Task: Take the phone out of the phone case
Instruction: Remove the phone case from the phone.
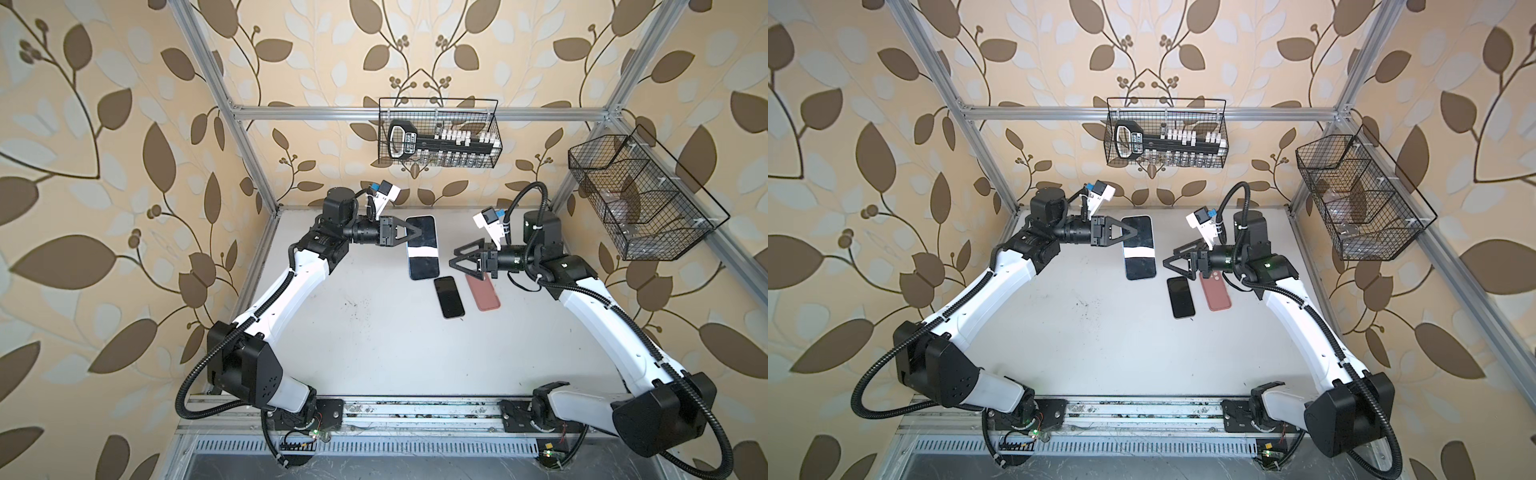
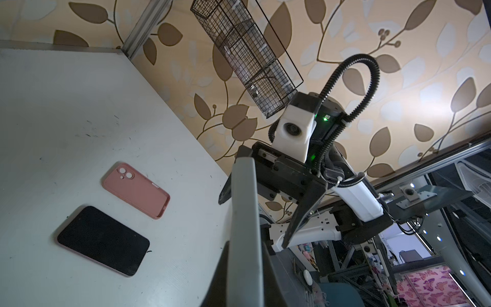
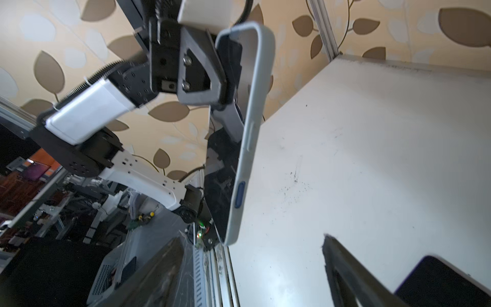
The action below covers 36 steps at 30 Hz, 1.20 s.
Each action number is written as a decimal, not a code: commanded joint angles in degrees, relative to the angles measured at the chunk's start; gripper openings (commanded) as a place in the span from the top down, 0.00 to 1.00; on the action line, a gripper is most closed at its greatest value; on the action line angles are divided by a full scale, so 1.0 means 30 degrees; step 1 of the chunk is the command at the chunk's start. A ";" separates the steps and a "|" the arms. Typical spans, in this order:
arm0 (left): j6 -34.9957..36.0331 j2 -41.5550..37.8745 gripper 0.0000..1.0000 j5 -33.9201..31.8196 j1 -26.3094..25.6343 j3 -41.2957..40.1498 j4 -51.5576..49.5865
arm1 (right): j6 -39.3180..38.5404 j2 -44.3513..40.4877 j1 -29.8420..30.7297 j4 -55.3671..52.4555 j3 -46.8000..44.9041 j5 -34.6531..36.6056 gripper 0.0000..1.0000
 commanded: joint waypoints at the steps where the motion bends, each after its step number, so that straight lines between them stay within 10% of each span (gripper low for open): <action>1: 0.2049 0.0219 1.00 0.2675 0.0277 0.1317 -0.0234 | -0.4242 0.0586 0.0761 -0.4143 0.0883 0.0359 0.19; 13: 0.8545 0.1763 1.00 0.5117 0.1065 0.3559 -0.7449 | -0.8028 0.2116 0.3280 -0.6728 0.2667 0.1410 0.24; 36: 1.2567 0.1802 1.00 0.5071 0.1127 0.3902 -1.1484 | -0.7774 0.4147 0.5578 -0.5443 0.4186 0.3636 0.45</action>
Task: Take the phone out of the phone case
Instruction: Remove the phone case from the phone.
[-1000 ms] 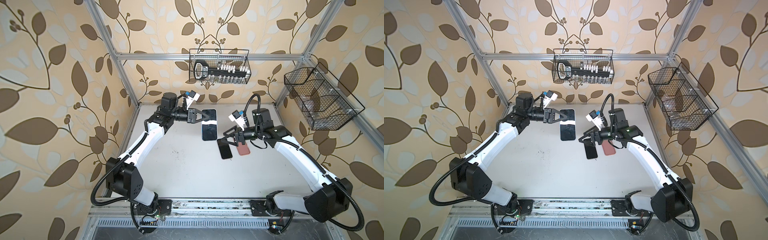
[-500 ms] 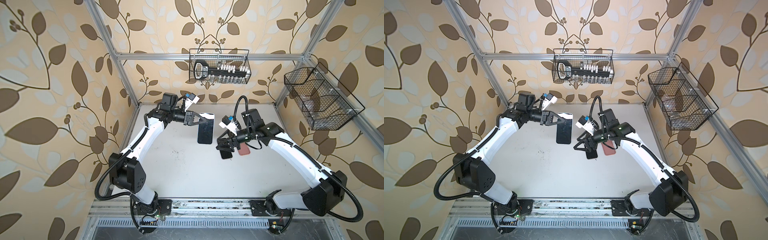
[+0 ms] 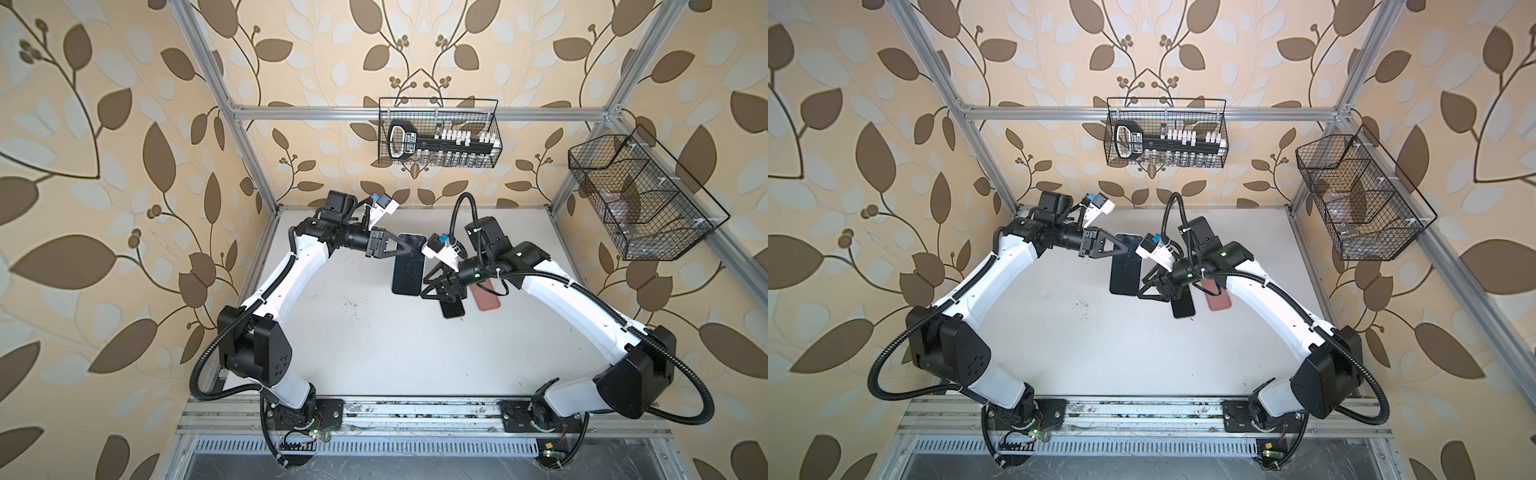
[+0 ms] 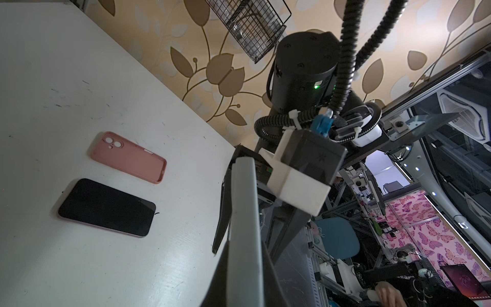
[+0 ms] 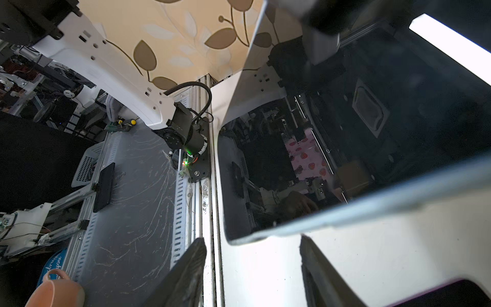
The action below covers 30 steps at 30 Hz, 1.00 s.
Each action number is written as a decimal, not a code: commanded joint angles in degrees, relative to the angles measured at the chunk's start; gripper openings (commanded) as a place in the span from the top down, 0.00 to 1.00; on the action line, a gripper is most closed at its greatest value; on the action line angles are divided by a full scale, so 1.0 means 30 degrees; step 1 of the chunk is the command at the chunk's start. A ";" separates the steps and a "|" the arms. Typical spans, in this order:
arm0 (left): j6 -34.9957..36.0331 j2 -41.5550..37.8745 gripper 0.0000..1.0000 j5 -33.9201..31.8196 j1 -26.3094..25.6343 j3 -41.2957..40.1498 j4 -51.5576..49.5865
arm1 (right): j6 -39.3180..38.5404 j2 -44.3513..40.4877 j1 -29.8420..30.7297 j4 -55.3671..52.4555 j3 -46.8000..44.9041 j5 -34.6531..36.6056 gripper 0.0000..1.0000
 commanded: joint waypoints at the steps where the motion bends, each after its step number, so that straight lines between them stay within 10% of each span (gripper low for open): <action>1: 0.1085 -0.0261 1.00 0.1299 0.0049 0.1174 -0.0619 | -0.0687 0.0355 0.0270 -0.0062 0.0826 0.0352 0.46; 30: 0.1212 0.0017 1.00 0.1795 0.0020 0.1633 -0.0928 | -0.2329 0.0694 0.0793 -0.1351 0.1480 -0.1056 0.70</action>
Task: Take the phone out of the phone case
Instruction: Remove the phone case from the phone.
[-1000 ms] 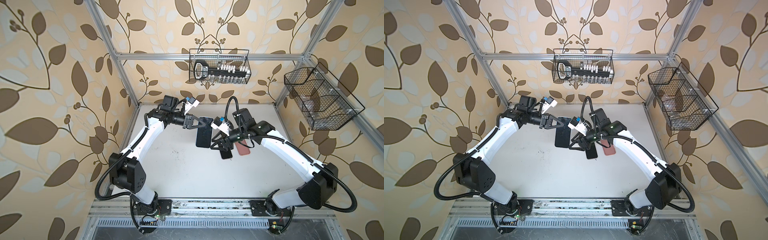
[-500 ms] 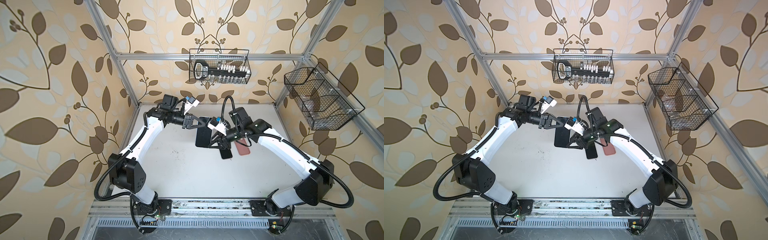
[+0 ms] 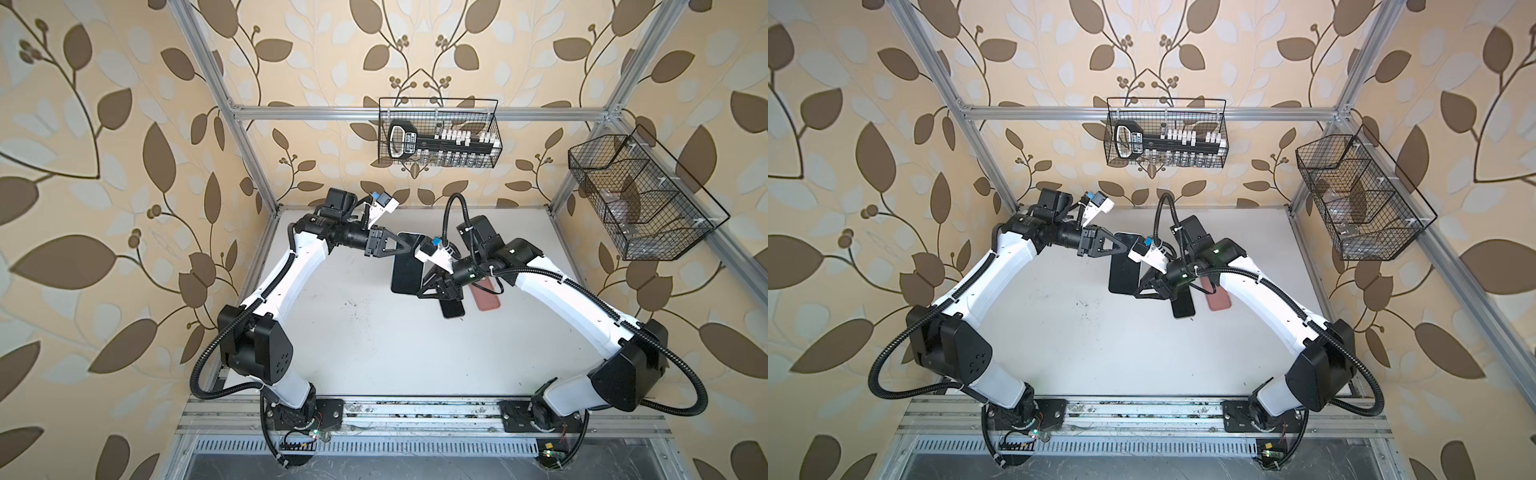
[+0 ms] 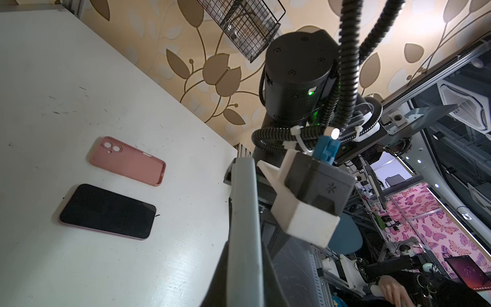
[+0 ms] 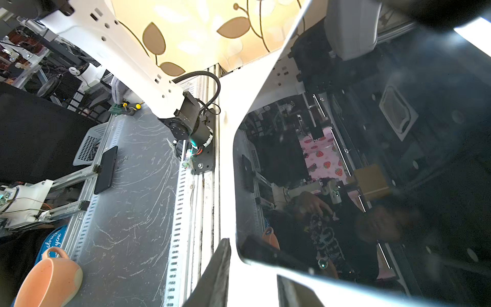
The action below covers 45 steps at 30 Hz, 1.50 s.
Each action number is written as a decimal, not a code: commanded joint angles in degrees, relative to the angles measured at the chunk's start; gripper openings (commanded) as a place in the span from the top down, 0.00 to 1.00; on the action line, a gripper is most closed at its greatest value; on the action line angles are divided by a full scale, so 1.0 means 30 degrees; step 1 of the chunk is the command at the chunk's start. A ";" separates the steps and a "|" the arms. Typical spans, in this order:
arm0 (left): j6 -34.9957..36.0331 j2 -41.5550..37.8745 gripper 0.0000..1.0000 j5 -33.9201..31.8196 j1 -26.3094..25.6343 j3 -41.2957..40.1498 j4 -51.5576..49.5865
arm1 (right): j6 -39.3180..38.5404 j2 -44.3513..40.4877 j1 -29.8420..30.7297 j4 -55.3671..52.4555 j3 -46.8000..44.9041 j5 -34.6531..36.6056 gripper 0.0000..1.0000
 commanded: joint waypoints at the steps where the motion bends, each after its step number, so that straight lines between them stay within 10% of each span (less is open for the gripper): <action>1: 0.0112 -0.0288 1.00 0.1511 0.0020 0.0742 0.0190 | -0.0726 0.0070 0.0205 -0.0221 0.0566 -0.0739 0.71; 45: -0.0037 0.0644 1.00 0.4031 -0.0273 0.2169 -0.0139 | -0.2003 -0.1306 0.3083 -0.0179 0.0978 0.0703 0.86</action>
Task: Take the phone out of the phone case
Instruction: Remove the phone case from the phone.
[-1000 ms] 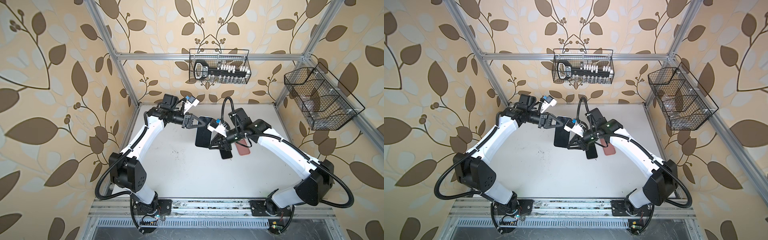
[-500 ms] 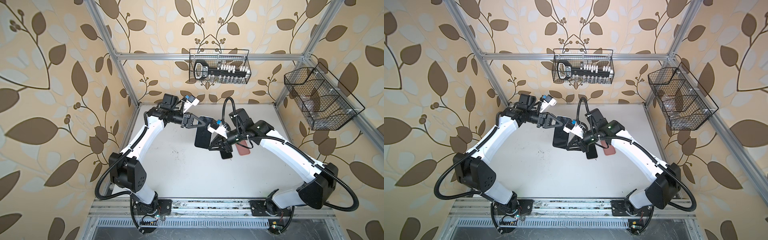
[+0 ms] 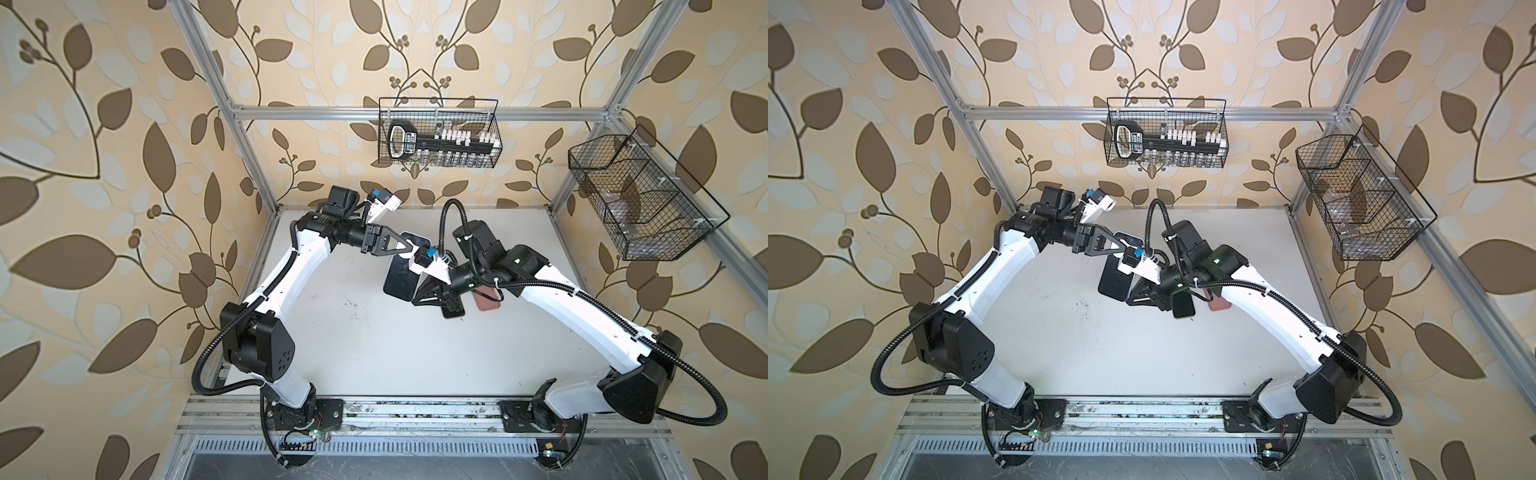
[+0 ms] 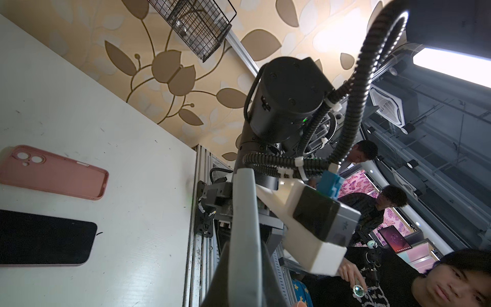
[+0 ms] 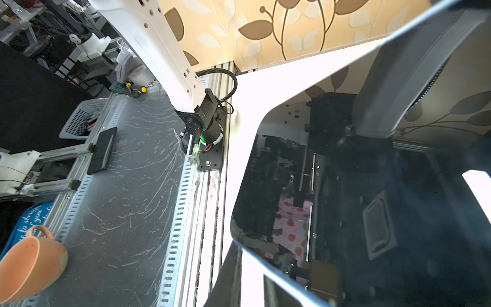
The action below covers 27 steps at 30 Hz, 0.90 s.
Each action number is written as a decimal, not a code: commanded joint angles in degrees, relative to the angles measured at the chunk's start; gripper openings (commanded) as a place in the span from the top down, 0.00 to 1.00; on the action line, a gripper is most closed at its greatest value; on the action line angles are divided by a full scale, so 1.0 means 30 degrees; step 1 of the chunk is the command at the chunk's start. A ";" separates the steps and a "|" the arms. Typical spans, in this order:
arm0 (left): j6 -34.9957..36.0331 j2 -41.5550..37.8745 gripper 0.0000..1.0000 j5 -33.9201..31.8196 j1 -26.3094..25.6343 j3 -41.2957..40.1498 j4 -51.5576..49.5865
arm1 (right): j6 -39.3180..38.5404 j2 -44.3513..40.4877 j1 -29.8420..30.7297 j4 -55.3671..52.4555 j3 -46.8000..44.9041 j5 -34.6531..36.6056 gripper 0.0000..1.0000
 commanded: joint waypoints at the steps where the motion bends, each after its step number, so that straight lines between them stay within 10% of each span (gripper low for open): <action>1: 0.1284 0.0146 1.00 0.0348 -0.0120 0.1387 -0.0076 | -0.1047 -0.0048 0.0792 0.0199 0.0554 -0.0760 0.86; 11: 0.3462 0.0604 1.00 0.0645 -0.0171 0.2390 -0.2771 | -0.0586 -0.0300 0.0216 0.0997 -0.0143 -0.0858 0.83; 27: 0.3054 0.0567 1.00 0.0118 -0.0179 0.2500 -0.2522 | -0.0335 -0.1566 -0.2739 0.0422 -0.1058 -0.4520 0.39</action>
